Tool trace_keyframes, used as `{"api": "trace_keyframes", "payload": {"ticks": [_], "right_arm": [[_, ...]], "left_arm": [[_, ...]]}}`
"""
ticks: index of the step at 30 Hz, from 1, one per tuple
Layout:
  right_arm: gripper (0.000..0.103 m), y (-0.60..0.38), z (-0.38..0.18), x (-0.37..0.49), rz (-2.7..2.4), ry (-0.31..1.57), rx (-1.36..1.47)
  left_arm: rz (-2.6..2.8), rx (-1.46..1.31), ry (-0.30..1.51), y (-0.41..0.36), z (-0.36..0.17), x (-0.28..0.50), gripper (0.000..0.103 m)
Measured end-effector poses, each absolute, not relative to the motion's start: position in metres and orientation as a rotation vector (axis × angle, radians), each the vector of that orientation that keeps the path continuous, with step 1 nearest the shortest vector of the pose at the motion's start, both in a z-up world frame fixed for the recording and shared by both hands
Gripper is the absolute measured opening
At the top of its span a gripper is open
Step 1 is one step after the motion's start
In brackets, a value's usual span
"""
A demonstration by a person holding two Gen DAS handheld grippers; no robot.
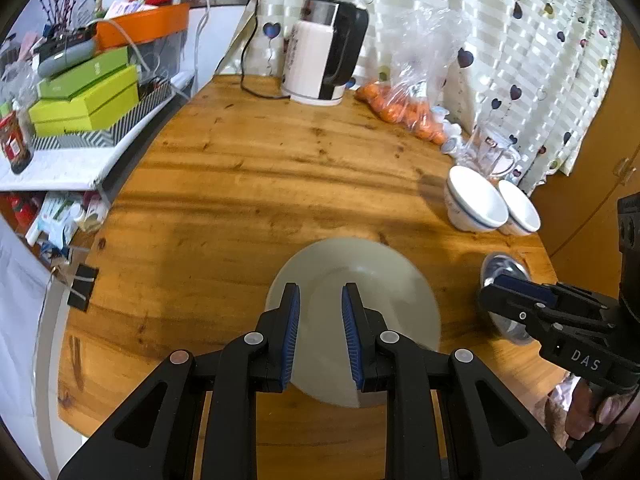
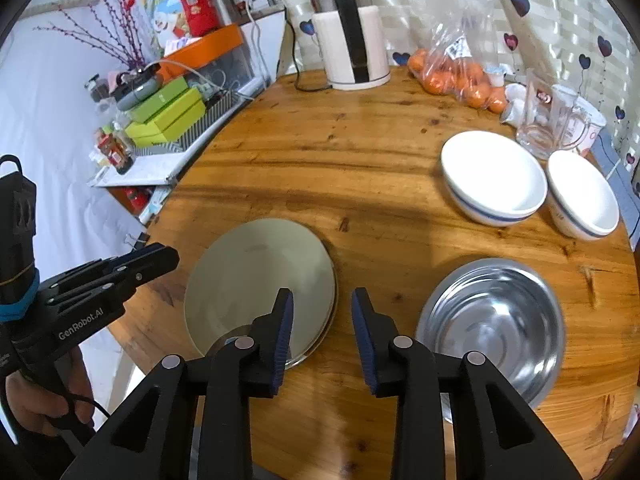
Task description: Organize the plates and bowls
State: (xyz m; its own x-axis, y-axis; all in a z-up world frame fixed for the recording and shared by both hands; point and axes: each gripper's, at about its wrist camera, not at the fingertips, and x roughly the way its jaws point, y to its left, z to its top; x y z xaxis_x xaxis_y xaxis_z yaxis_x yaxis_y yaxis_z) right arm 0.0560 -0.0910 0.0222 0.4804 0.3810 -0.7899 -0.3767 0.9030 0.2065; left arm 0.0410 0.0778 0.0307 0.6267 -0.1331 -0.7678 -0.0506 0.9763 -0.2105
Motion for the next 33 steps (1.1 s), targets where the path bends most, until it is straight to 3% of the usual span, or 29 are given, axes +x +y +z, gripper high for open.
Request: {"api": "trace_keyframes", "payload": {"ticks": [7, 33], "right_arm": [[0.038, -0.106, 0.037, 0.056, 0.458, 0.928, 0.017], [0.039, -0.168, 0.035, 0.083, 0.384, 0.917, 0.117]], "left_arm": [[-0.082, -0.204, 0.866, 0.061, 0.048, 0.051, 0.023], [-0.218, -0.161, 0.917, 0.005, 0.044, 0.104, 0.023]]}}
